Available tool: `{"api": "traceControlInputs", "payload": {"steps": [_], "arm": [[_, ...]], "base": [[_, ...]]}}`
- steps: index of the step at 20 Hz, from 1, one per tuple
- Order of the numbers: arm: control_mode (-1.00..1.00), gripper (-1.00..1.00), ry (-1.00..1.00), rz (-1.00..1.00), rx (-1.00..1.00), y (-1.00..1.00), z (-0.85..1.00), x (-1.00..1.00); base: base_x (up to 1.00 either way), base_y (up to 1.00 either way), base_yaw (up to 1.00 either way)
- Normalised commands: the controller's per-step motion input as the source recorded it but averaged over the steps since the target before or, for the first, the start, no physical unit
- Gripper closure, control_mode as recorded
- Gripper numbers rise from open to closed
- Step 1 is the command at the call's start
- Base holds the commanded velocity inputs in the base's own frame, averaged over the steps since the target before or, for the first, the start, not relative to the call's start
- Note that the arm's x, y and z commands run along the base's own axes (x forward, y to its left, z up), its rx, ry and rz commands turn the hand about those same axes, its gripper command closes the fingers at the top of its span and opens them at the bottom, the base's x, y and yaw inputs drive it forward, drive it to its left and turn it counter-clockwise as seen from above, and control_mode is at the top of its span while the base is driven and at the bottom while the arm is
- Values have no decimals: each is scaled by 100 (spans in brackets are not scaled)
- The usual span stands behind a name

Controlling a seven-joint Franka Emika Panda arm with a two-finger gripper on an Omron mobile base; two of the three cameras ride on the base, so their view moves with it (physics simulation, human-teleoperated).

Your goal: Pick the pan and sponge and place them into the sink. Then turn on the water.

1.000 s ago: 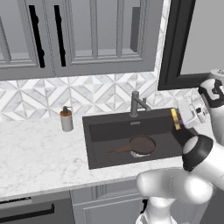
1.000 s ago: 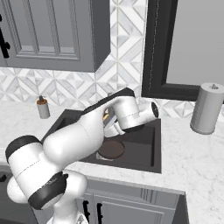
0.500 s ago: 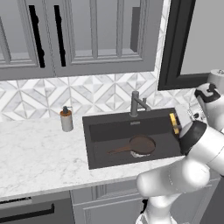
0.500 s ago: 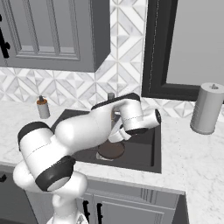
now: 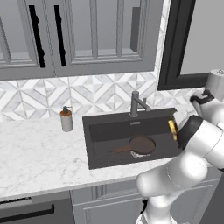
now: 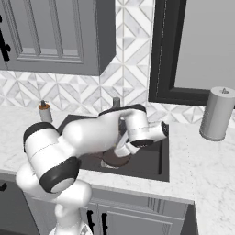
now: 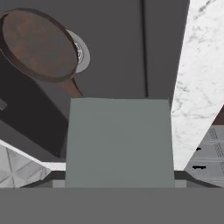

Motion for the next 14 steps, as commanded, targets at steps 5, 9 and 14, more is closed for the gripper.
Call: {"api": "traceControlInputs", "payload": {"steps": [5,9,14], "arm": [[-100,100,0,0,-1,5,-41,14],[-100,100,0,0,0,5,-37,25],[-100,100,0,0,0,1,-12,31]], "base": [[0,0,0],[0,0,0],[0,0,0]]}}
